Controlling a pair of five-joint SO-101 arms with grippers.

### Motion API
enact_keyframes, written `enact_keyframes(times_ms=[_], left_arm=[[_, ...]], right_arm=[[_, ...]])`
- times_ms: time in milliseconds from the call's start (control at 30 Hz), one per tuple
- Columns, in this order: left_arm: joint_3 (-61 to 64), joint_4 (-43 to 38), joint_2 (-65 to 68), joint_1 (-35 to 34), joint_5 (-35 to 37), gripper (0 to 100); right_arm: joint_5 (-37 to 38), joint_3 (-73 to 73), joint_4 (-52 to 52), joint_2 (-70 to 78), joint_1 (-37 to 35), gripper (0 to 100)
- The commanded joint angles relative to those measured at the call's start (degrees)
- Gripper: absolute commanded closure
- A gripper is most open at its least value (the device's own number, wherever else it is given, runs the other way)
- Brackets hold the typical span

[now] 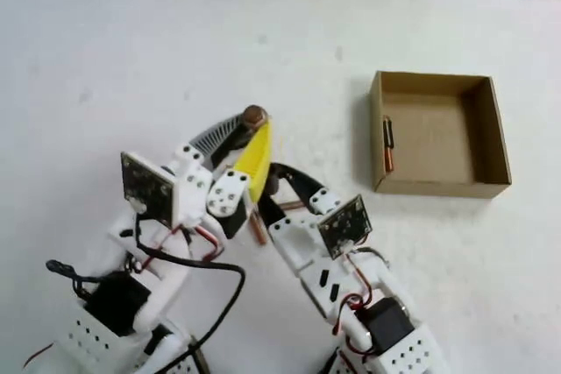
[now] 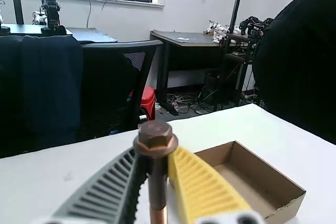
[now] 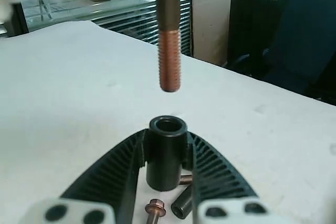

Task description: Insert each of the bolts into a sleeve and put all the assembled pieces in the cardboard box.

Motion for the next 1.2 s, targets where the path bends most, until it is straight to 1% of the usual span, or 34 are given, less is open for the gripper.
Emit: enact_keyframes(times_ms=[0,100,200,533,667,967,1167], left_arm=[[-0.62,-2.02,-1.1,-0.22,0.62,97],[0.53,-2.02,-1.1,-0.22,1.14,97],[1.85,-2.02,-1.1,-0.22,3.6,97],[2.2,-1.85,-1.1,0.48,3.87,97],[1.76,1.58,-1.1,3.47,3.87,97],[2.2,2.2,-1.1,3.65,3.87,97],[2.11,4.92,-1.27,3.56,3.87,97]], right_arm=[[0.79,-0.53,-1.1,-0.66,-0.13,98.1],[0.79,-0.53,-1.1,-0.66,-0.13,98.1],[0.79,-0.53,-1.1,-0.66,-0.13,98.1],[0.79,-0.53,-1.1,-0.66,-0.04,98.1],[0.79,-0.53,-1.1,-0.66,-0.04,98.1],[0.79,-0.53,-1.01,-0.66,0.04,98.1],[0.79,-0.53,-1.01,-0.66,0.04,98.1]])
